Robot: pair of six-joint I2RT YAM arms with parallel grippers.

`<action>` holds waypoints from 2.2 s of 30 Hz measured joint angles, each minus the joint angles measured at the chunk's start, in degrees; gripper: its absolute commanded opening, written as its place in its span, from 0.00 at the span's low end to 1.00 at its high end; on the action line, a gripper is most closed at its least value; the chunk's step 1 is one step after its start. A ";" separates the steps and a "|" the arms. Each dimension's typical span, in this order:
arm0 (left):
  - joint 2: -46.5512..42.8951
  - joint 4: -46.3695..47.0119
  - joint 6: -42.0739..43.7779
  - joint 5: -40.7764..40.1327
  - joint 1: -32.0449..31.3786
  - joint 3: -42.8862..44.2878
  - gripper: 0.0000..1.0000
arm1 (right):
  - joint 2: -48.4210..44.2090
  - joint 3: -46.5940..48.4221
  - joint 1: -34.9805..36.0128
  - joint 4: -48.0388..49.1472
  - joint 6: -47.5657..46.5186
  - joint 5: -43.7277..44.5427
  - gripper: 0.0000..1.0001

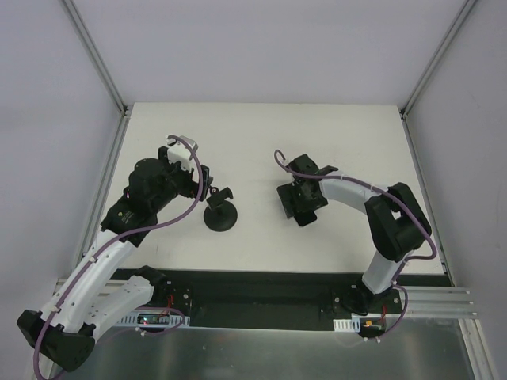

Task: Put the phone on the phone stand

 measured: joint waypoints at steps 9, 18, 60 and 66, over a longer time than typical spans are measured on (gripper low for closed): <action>1.11 0.26 -0.15 -1.49 -0.02 -0.22 0.82 | 5.05 5.77 0.66 -2.49 4.22 4.37 0.97; 1.11 0.68 -0.20 -2.62 -0.02 -0.26 0.82 | 6.40 7.37 0.66 -1.73 5.49 5.09 0.67; -11.28 2.84 -25.55 8.68 -4.09 -5.18 0.79 | -18.53 -22.38 7.15 15.04 16.68 14.03 0.01; -10.25 1.95 -35.10 17.97 -4.11 -4.07 0.73 | -25.90 -28.94 7.15 21.97 15.76 14.05 0.01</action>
